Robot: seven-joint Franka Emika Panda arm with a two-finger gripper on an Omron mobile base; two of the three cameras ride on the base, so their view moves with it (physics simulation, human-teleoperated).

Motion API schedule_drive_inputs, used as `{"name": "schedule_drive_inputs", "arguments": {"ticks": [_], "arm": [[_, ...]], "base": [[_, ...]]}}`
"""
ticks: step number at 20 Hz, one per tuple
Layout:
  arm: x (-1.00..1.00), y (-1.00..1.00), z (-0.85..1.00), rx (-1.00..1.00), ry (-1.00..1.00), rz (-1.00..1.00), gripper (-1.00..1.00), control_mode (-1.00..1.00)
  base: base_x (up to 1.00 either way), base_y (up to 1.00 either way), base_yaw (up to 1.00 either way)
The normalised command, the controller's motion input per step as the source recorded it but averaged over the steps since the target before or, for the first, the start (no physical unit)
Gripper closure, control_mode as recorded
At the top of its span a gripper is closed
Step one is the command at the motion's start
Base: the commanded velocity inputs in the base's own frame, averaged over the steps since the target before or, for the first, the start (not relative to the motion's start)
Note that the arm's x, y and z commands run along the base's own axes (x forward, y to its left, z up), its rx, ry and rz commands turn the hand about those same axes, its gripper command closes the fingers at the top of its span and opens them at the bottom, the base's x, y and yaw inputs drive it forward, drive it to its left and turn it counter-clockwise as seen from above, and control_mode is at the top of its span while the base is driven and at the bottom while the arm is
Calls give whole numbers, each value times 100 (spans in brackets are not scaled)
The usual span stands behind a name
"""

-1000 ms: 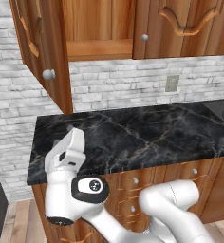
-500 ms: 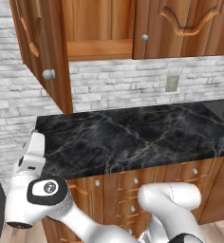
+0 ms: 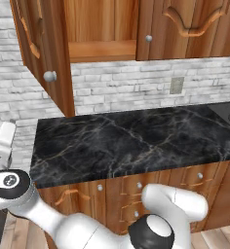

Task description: Close all open cabinet doors.

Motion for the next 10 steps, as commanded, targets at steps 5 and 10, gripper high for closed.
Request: {"name": "schedule_drive_inputs", "arguments": {"ticks": [5,10], "arm": [[20,18,42,0,10,-27,-100,-100],[0,-20,4,10,7,-12,-100,-100]], "base": [[0,0,0],[0,0,0]]}}
